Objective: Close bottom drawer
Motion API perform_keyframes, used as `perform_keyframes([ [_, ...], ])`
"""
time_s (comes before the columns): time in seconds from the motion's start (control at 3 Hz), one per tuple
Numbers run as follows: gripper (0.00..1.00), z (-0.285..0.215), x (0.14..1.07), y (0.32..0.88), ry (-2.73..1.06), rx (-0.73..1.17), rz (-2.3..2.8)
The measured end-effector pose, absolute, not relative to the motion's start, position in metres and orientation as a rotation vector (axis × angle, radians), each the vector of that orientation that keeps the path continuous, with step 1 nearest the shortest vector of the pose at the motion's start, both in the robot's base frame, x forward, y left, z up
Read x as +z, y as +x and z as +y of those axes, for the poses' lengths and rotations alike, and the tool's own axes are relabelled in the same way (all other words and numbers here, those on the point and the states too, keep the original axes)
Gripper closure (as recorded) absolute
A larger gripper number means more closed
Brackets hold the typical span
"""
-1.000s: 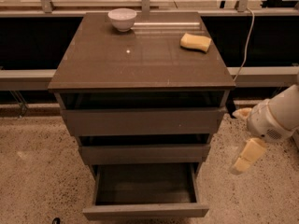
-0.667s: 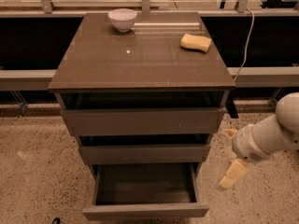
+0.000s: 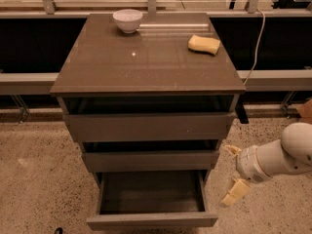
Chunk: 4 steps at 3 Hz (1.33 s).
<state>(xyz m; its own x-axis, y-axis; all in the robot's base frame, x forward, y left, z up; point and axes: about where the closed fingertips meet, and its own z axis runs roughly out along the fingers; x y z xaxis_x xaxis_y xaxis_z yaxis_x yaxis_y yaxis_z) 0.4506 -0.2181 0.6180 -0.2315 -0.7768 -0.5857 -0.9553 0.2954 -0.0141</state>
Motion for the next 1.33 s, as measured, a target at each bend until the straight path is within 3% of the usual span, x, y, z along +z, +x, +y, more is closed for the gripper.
perform_keyframes([
  [0.67,0.00,-0.222,0.513,0.434,-1.462,0.631,2.038],
  [1.33,0.00,-0.217,0.491,0.440,-1.468,0.588,2.016],
])
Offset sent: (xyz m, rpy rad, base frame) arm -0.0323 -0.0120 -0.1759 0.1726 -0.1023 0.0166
